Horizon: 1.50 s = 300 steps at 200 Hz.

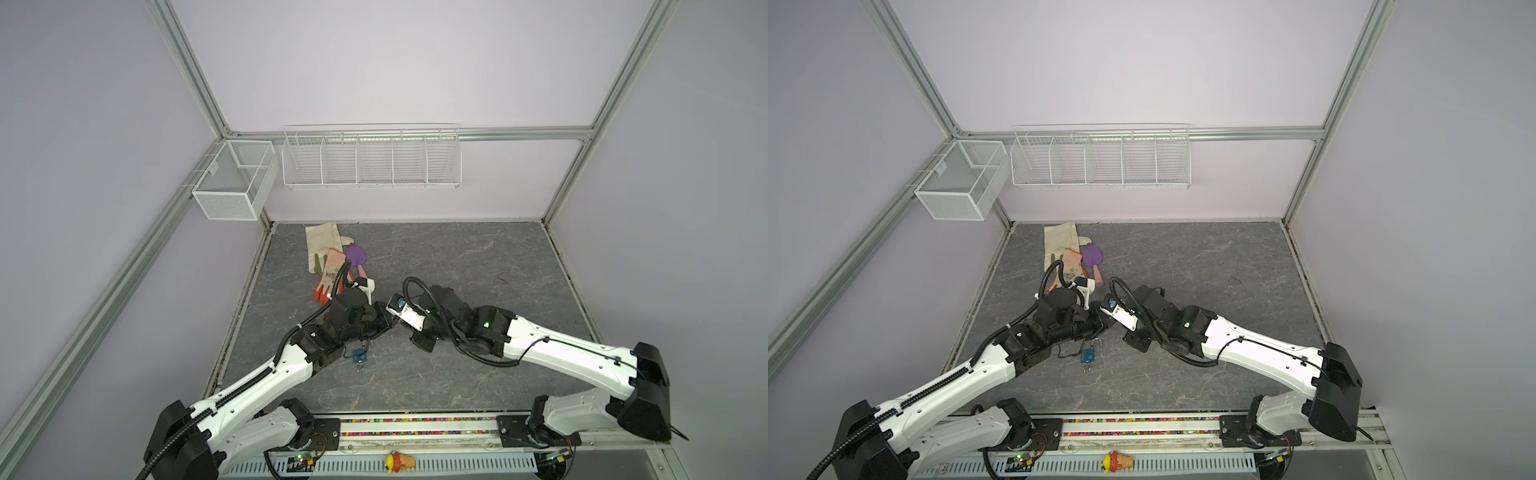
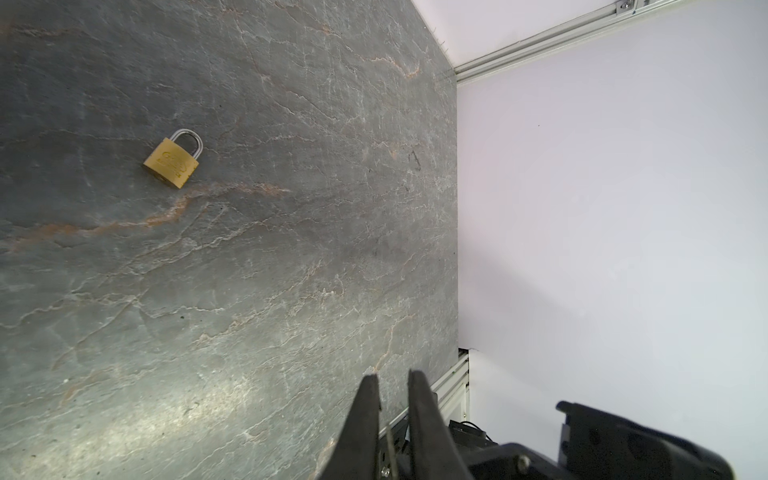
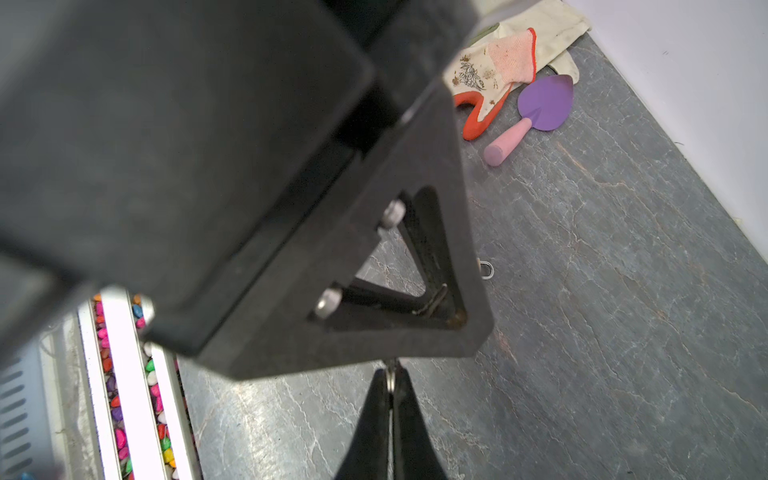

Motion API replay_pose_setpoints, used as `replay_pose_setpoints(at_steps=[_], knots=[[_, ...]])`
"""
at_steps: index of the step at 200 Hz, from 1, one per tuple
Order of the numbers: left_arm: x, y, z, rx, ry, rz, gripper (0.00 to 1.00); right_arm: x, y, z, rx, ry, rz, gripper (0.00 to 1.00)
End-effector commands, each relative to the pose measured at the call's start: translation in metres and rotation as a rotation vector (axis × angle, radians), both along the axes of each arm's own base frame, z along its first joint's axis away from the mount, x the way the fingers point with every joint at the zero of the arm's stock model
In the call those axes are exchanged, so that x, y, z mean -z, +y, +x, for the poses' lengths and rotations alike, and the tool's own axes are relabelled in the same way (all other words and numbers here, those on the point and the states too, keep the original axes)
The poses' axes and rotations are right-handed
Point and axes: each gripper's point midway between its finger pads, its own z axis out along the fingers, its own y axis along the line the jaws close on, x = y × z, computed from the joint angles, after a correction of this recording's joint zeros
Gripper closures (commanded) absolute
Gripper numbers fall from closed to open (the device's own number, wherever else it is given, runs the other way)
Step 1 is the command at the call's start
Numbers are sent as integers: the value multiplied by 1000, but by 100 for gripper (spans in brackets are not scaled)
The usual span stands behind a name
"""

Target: Unlock with the key

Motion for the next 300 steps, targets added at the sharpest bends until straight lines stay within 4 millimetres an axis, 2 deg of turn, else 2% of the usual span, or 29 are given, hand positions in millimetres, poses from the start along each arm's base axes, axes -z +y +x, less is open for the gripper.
replay_pose_setpoints(at_steps=[1, 40, 65, 81, 96, 103, 123, 134, 157, 179, 203, 234, 238, 252, 300], knots=[[-12, -1, 3, -7, -27, -10, 91, -7, 2, -2, -29, -24, -9, 93], [-13, -2, 4, -9, -33, -13, 100, -7, 2, -2, -38, -28, -12, 93], [-14, -2, 5, -12, -35, -14, 100, -9, 0, -3, -40, -33, -12, 94], [-15, -1, 7, -17, -55, -5, 100, -13, -2, -4, -35, -33, 0, 84], [-21, 0, 11, -17, -103, 4, 100, -17, -7, -5, -18, -24, 20, 64], [-27, 0, 13, -20, -134, 3, 100, -20, -9, -7, -9, -17, 36, 59], [-46, -2, 22, -19, -266, -8, 100, -33, -19, -12, 19, 36, 120, 56], [-61, -5, 25, 3, -382, -17, 100, -44, -26, -16, 37, 100, 212, 51], [-87, -7, 30, 12, -566, -24, 100, -68, -39, -17, 92, 273, 430, 48], [-114, -16, 25, 73, -727, -61, 100, -93, -46, -16, 113, 434, 636, 49], [-138, -26, 16, 136, -878, -129, 100, -116, -50, -12, 112, 525, 786, 51], [-153, -32, 15, 153, -911, -175, 100, -137, -61, 11, 137, 539, 902, 58], [-155, -34, 14, 162, -914, -179, 100, -129, -61, 12, 137, 555, 902, 58], [-158, -36, 13, 170, -914, -194, 100, -136, -56, 13, 101, 560, 922, 58], [-168, -38, 6, 191, -950, -253, 100, -140, -48, 13, 47, 579, 940, 63]])
